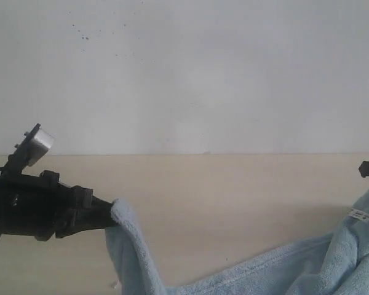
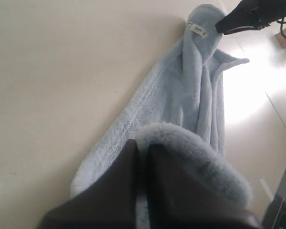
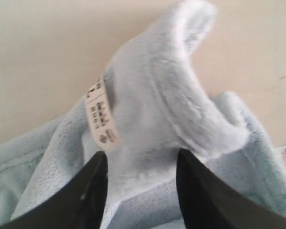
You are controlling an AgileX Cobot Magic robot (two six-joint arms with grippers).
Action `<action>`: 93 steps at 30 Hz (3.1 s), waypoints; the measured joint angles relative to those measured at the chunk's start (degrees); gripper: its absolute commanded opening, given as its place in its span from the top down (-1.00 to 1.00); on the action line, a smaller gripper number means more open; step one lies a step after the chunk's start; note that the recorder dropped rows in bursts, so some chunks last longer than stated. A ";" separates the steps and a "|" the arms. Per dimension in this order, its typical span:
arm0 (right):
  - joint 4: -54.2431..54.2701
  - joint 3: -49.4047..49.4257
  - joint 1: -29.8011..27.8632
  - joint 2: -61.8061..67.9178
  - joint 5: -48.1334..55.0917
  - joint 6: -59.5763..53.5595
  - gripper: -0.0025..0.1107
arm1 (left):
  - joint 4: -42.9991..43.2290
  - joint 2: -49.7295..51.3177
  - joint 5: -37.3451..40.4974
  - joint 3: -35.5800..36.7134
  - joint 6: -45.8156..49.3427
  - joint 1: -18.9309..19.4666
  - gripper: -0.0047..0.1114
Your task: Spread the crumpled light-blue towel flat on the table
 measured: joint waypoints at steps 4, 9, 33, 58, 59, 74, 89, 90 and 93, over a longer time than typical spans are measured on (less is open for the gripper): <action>-6.37 -0.85 0.00 0.25 0.01 3.65 0.17 | -4.53 2.18 0.54 0.00 4.53 0.00 0.85; -3.37 -0.85 -1.62 1.90 -2.56 2.96 0.17 | -5.52 4.55 0.77 0.00 5.78 0.00 0.85; 5.95 9.00 -9.50 5.35 12.49 -2.33 0.37 | -11.62 6.03 -10.15 -5.37 19.57 10.63 0.85; 11.20 14.05 -9.54 -6.09 13.18 -6.20 0.56 | -5.20 10.25 -18.31 -5.44 20.90 10.68 -0.50; 12.80 14.05 -9.54 -6.09 13.18 -7.58 0.39 | -6.30 10.37 -18.41 -5.44 20.87 10.68 -0.49; 25.50 -9.69 -9.03 5.18 7.02 -10.60 -0.01 | -9.49 10.37 -17.34 -7.83 16.18 10.68 -0.46; 26.44 -8.35 -7.88 7.43 12.69 -25.21 0.34 | 17.89 11.31 0.27 -7.20 41.37 0.90 -0.21; 25.61 -6.75 -7.22 5.82 12.69 -25.61 0.34 | 21.54 11.30 -1.69 -6.82 39.81 -0.60 -0.20; 19.63 -1.24 -4.43 1.10 12.69 -24.53 0.34 | 31.54 10.32 -7.33 -5.22 31.03 -5.76 -0.20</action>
